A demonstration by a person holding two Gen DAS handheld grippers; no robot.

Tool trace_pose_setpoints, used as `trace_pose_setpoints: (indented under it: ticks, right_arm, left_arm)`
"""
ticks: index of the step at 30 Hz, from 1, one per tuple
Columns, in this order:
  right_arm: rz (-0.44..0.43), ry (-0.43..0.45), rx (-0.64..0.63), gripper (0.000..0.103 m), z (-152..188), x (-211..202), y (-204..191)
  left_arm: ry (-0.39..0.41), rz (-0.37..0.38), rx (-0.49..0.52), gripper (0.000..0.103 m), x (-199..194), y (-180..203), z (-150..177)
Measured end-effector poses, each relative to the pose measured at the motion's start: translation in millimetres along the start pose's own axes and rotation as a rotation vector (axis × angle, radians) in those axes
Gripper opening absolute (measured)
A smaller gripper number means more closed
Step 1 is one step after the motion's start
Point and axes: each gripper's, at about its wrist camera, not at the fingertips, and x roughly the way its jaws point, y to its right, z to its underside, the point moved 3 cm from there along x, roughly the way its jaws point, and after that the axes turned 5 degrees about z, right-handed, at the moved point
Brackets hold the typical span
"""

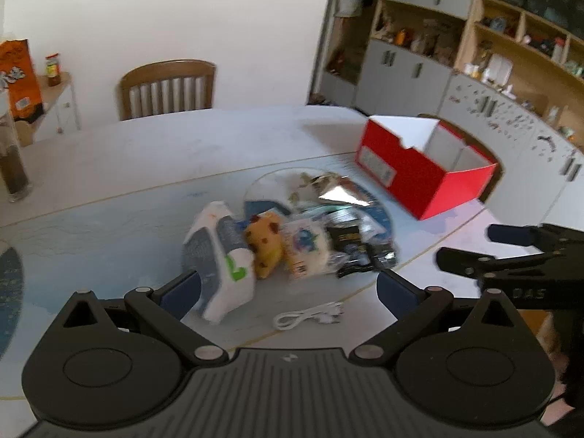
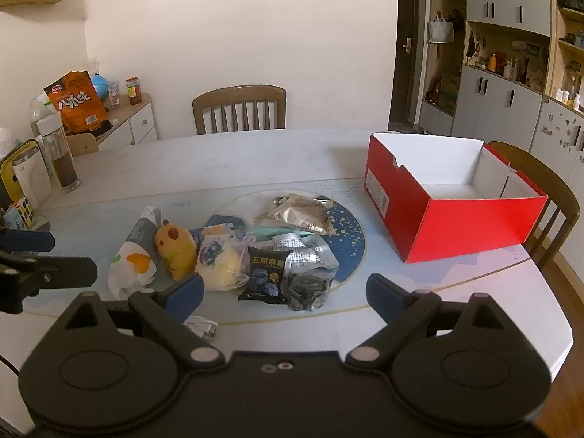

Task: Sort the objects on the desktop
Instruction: 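Reach both tools toward the snack pile on the table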

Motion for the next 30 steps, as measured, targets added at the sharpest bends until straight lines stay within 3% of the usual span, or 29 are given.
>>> trace_pose_setpoints:
  ticks: [17,30]
  right_arm:
    - [0.035,-0.024,-0.019,0.096,4,29,-5]
    - [0.066,-0.095,-0.03,0.096,14,77,0]
  left_arm:
    - [0.002,0.056,-0.012,0.103,10,-19,-6]
    - [-0.02,-0.041,0.033,0.103,53,-40,-15]
